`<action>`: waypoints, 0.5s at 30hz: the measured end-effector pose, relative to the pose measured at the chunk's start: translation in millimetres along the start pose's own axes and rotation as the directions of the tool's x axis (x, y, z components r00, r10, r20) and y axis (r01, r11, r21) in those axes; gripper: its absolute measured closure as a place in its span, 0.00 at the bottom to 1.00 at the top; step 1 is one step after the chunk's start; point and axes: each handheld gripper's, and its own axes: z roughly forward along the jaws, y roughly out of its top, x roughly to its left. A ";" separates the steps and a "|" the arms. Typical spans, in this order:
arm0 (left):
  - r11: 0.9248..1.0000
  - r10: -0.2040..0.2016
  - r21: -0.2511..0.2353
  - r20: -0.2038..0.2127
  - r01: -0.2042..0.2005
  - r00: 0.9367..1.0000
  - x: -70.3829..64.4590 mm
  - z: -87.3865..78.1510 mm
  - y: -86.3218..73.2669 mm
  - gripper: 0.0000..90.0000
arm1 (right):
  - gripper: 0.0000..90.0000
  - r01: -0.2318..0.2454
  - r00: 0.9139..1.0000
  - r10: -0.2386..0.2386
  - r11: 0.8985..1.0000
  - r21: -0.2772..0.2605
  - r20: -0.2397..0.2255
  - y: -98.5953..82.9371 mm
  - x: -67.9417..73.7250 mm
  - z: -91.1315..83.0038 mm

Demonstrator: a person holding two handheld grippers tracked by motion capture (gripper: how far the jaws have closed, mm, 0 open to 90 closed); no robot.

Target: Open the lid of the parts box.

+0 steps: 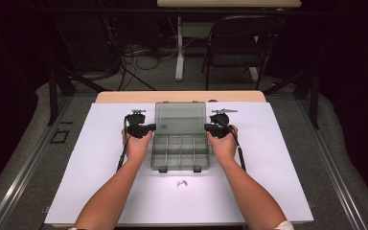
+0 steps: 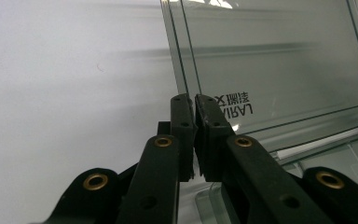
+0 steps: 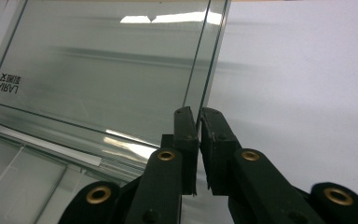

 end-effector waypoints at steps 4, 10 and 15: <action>1.000 0.007 0.003 -0.005 -0.007 1.000 0.0 1.4 -0.6 0.96 | 0.95 0.001 1.000 -0.001 1.000 0.001 0.000 -0.7 0.0 0.9; 1.000 0.008 0.010 -0.007 -0.008 1.000 0.8 3.2 -1.0 0.96 | 0.95 0.001 1.000 -0.001 1.000 -0.002 0.005 -2.6 0.0 2.9; 1.000 0.001 0.011 -0.005 -0.001 1.000 0.9 4.2 -1.3 0.97 | 0.95 -0.008 1.000 0.008 1.000 -0.001 -0.001 -3.0 -0.6 3.9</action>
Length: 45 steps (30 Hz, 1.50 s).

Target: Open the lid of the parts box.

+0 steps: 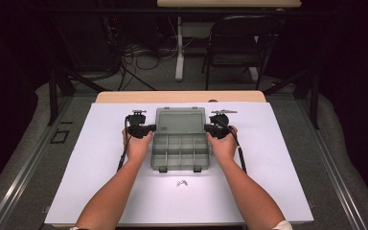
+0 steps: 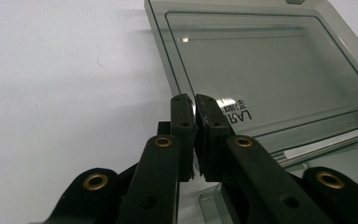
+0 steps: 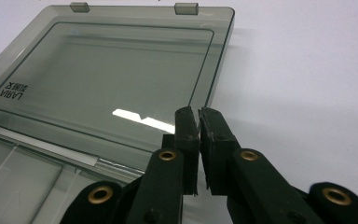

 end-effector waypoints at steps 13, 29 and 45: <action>1.000 -0.003 0.000 -0.003 0.003 1.000 0.1 0.7 -0.3 0.97 | 0.95 0.010 1.000 -0.010 1.000 -0.001 0.008 -0.7 0.6 0.2; 1.000 -0.003 0.004 0.005 0.003 1.000 1.7 1.5 -0.6 0.96 | 0.95 0.020 1.000 -0.020 1.000 0.002 0.022 -1.7 2.1 0.7; 0.999 0.042 -0.027 0.000 -0.042 0.999 -5.7 -21.5 1.4 0.72 | 0.75 0.076 0.997 -0.075 0.996 -0.048 0.016 -1.5 4.8 -24.5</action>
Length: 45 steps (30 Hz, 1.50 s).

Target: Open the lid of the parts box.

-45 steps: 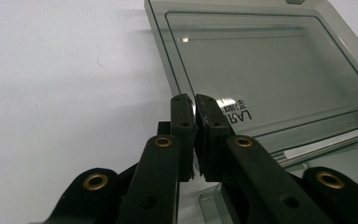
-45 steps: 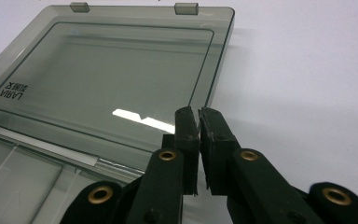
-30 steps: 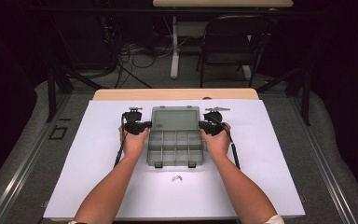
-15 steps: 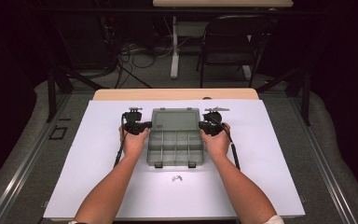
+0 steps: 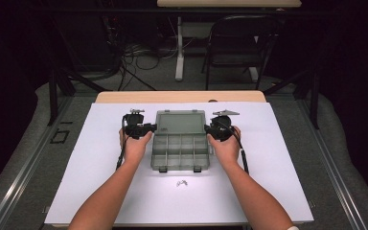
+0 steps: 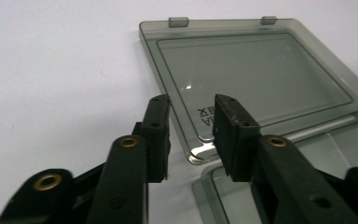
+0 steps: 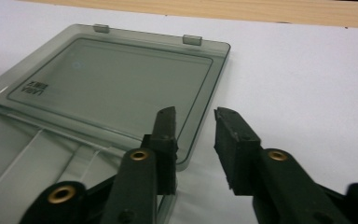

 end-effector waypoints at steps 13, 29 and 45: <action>0.994 0.092 -0.059 0.046 -0.090 0.995 -10.8 -45.4 -15.6 0.50 | 0.60 0.116 0.992 -0.119 0.991 -0.063 -0.036 -4.6 13.2 -43.2; 0.970 0.203 -0.153 0.076 -0.190 0.976 -16.4 -92.7 -61.8 0.42 | 0.53 0.267 0.960 -0.273 0.959 -0.091 -0.061 -41.6 33.0 -90.2; 0.954 0.255 -0.190 0.103 -0.232 0.961 -18.9 -99.4 -95.3 0.36 | 0.46 0.329 0.931 -0.347 0.931 -0.156 -0.109 -81.5 54.2 -117.8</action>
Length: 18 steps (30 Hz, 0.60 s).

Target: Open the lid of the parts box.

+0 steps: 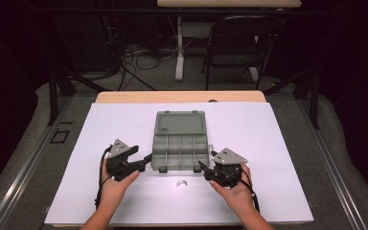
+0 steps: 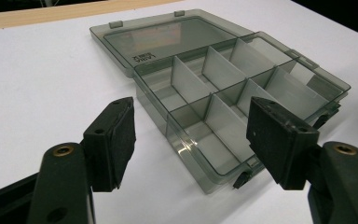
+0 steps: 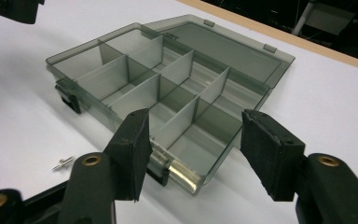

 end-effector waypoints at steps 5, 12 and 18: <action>1.000 0.027 -0.012 -0.002 -0.027 1.000 1.0 -0.3 -0.6 0.35 | 0.43 0.003 1.000 -0.003 1.000 -0.011 -0.014 -8.2 4.8 -4.2; 0.999 0.031 -0.014 0.001 -0.031 1.000 -0.9 -2.3 -0.2 0.35 | 0.42 0.019 0.999 -0.019 1.000 -0.004 -0.041 -16.2 13.6 -0.4; 1.000 0.026 -0.018 0.003 -0.026 1.000 1.2 -2.8 -0.7 0.36 | 0.44 0.031 0.997 -0.031 0.999 -0.013 -0.069 -17.8 19.6 3.2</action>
